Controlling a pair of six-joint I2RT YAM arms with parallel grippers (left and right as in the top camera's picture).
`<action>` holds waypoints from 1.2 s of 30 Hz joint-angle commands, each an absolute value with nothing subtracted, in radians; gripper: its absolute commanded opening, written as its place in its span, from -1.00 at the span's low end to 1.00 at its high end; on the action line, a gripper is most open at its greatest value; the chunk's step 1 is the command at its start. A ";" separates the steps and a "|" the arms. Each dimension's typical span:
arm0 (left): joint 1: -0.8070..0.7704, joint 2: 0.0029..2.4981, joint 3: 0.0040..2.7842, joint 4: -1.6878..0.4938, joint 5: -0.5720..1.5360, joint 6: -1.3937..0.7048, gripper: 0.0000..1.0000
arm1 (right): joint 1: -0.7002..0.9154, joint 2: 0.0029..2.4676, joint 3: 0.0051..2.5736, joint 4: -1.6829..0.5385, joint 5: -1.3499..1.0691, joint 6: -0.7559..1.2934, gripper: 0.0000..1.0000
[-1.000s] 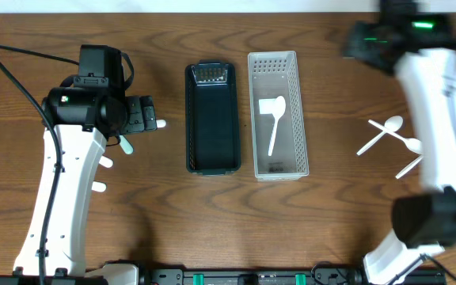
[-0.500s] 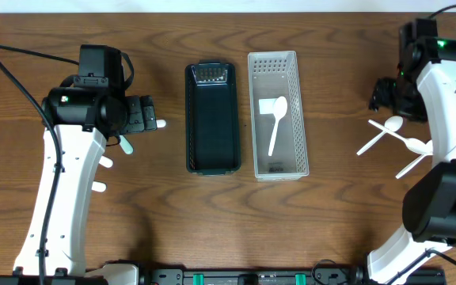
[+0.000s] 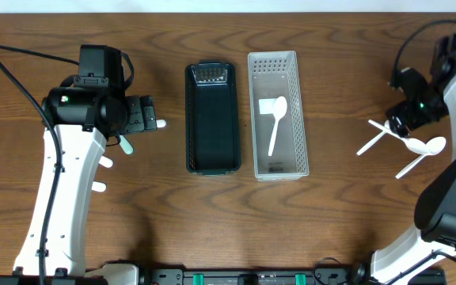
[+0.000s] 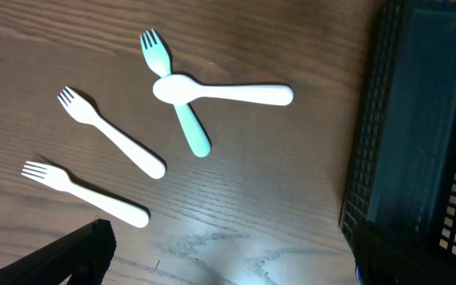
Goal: Pack container
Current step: 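Move right gripper back to the crossed white spoons on the right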
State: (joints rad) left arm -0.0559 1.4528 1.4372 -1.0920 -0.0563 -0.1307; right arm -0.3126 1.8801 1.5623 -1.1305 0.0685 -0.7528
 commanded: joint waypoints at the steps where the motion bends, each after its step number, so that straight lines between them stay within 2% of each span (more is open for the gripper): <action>1: -0.056 1.450 1.460 -1.092 -0.065 -0.128 0.96 | -0.367 1.870 1.451 -1.059 -0.008 -0.907 0.87; 8: -0.056 1.450 1.460 -1.092 -0.065 -0.128 0.96 | -0.405 1.870 1.270 -0.854 -0.101 -0.944 0.80; 10: -0.056 1.450 1.460 -1.092 -0.065 -0.128 0.96 | -0.405 1.870 1.252 -0.812 -0.102 -0.943 0.75; 16: -0.056 1.450 1.459 -1.092 -0.065 -0.128 0.96 | -0.402 1.872 1.247 -0.749 -0.094 -0.944 0.77; 26: -0.056 1.450 1.459 -1.091 -0.065 -0.128 0.96 | -0.401 1.935 1.247 -0.729 -0.042 -0.970 0.72; 33: -0.056 1.450 1.459 -1.092 -0.065 -0.128 0.96 | -0.401 1.999 1.247 -0.727 -0.067 -0.970 0.58; 36: -0.056 1.450 1.459 -1.092 -0.065 -0.128 0.96 | -0.401 2.009 1.247 -0.729 -0.088 -0.970 0.46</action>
